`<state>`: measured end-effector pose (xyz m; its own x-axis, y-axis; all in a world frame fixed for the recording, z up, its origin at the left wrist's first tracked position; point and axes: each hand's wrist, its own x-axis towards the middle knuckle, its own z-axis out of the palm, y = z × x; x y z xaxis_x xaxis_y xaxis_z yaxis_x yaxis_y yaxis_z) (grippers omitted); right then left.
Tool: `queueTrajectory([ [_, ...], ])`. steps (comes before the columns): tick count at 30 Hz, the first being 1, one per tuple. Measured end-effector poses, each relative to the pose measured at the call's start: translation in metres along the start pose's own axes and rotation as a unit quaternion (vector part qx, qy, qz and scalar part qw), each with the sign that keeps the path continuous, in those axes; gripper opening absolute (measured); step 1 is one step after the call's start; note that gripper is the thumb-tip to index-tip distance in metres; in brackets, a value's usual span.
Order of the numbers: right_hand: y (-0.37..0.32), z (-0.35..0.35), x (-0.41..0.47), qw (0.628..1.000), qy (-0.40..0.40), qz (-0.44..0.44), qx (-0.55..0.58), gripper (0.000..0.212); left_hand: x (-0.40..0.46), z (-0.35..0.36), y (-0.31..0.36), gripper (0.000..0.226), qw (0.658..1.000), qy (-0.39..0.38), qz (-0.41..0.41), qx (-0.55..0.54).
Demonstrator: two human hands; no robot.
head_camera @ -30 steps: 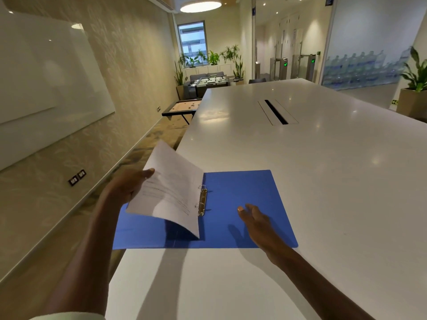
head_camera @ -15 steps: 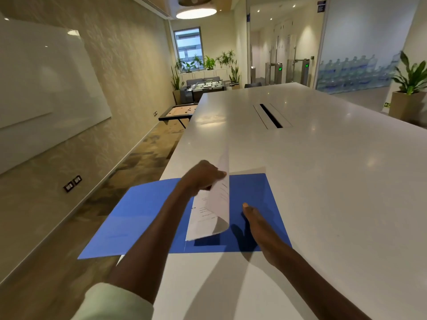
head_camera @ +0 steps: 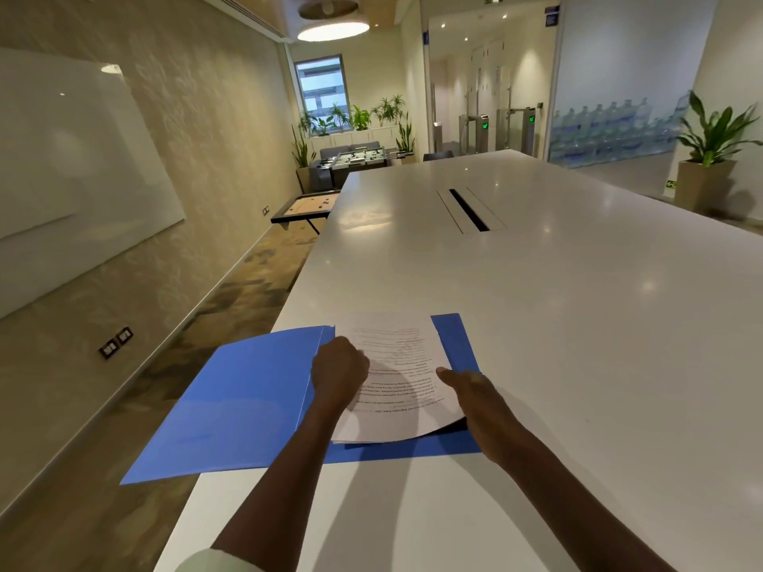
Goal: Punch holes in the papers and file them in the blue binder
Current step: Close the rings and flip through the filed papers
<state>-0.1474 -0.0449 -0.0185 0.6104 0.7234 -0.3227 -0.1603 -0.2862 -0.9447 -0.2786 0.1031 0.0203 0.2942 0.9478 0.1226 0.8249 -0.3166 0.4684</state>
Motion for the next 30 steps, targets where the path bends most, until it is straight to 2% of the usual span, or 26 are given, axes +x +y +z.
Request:
queueTrajectory([
  [2, -0.005, -0.008, 0.001, 0.996, 0.041, -0.004, -0.081, 0.067, -0.001, 0.003, -0.005, 0.009, 0.999, -0.028, -0.003, 0.021],
  [5, -0.005, -0.015, 0.006, 0.987, 0.057, -0.014, -0.15, 0.066, -0.001, 0.008, -0.005, 0.013, 0.999, -0.036, -0.001, 0.038],
  [8, -0.003, -0.019, 0.008, 0.979, 0.06, -0.037, -0.189, 0.045, -0.001, 0.014, -0.003, 0.015, 0.997, -0.04, 0.001, 0.059],
  [10, -0.003, -0.02, 0.005, 0.969, 0.058, -0.069, -0.228, 0.01, -0.001, 0.021, -0.004, 0.022, 0.993, -0.061, 0.009, 0.105],
  [12, 0.001, -0.019, 0.009, 0.959, 0.058, -0.091, -0.261, 0.033, -0.003, 0.026, -0.004, 0.026, 0.985, -0.082, 0.003, 0.152],
  [13, 0.002, -0.019, 0.009, 0.956, 0.063, -0.1, -0.267, 0.038, -0.003, 0.029, -0.004, 0.027, 0.982, -0.093, -0.002, 0.166],
  [15, 0.004, -0.019, 0.01, 0.953, 0.069, -0.113, -0.272, 0.037, -0.005, 0.032, -0.005, 0.028, 0.977, -0.109, -0.01, 0.181],
  [18, 0.006, -0.02, 0.012, 0.95, 0.066, -0.122, -0.28, 0.024, -0.006, 0.036, -0.01, 0.025, 0.973, -0.119, 0.019, 0.195],
  [23, 0.013, -0.015, 0.016, 0.922, 0.089, -0.164, -0.338, 0.043, -0.004, 0.023, -0.028, 0.03, 0.996, -0.069, 0.017, 0.047],
  [26, 0.016, -0.013, 0.019, 0.916, 0.095, -0.167, -0.351, 0.045, 0.001, 0.005, -0.051, 0.044, 0.996, -0.028, -0.052, -0.069],
  [30, 0.019, -0.011, 0.018, 0.916, 0.094, -0.176, -0.348, 0.044, 0.012, -0.016, -0.105, 0.055, 0.978, 0.03, -0.176, -0.11],
])
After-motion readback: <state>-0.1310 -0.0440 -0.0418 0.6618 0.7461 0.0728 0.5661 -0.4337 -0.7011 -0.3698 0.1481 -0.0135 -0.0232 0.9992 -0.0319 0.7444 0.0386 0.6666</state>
